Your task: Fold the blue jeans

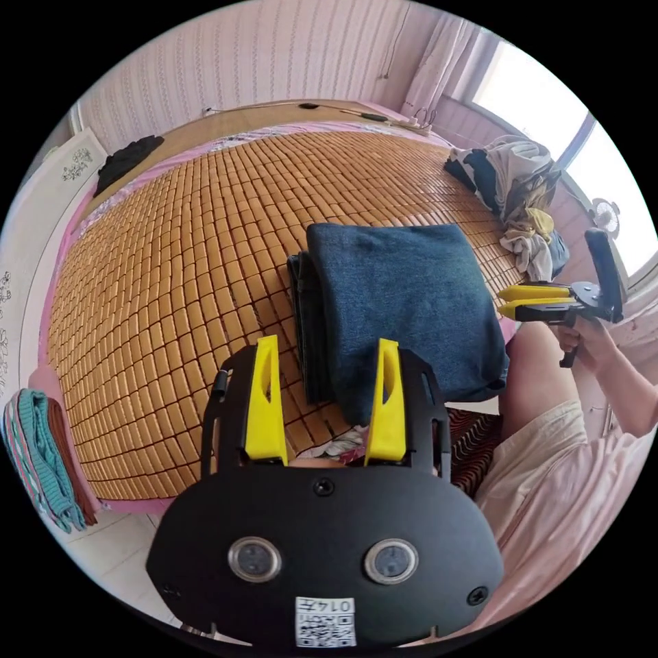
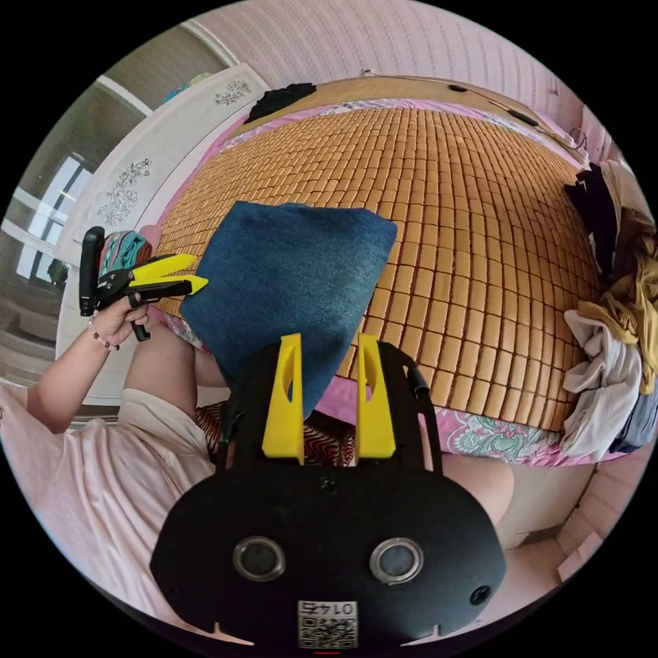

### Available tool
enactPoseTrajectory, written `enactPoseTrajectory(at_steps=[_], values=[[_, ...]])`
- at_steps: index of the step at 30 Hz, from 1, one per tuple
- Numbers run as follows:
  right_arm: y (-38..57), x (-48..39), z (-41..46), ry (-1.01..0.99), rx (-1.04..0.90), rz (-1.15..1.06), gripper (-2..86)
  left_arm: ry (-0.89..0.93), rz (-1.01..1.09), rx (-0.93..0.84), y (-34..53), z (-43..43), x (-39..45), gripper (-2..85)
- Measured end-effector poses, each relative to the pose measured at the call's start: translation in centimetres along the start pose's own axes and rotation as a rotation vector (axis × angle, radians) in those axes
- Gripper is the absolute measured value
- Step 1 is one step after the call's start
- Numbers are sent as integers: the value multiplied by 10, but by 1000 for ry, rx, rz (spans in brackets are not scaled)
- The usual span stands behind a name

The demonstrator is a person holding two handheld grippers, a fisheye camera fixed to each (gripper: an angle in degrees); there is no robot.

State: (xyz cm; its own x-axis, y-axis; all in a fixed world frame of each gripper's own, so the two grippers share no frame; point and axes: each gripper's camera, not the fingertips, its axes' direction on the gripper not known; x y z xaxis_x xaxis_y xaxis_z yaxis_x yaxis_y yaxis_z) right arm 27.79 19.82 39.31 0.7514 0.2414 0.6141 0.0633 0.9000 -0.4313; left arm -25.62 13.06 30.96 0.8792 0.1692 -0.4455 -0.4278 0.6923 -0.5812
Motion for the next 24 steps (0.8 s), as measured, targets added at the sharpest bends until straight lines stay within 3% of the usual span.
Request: enactPoseTrajectory(at_steps=[5,8,12,16,24], values=[[3,29,44,-289,56,208,157,239,-95,-56,4,19,-42,174],[6,30,61,-376,115,251,133,260,-132,-59,12,21,-61,187],[6,18,79,-382,154,245,130,288,-111,-43,21,20,-72,192],[9,19,101,-458,167,267,123,438,-187,-57,35,27,-96,160],[2,-9,129,-501,132,190,68,416,-143,-46,60,12,-104,90]])
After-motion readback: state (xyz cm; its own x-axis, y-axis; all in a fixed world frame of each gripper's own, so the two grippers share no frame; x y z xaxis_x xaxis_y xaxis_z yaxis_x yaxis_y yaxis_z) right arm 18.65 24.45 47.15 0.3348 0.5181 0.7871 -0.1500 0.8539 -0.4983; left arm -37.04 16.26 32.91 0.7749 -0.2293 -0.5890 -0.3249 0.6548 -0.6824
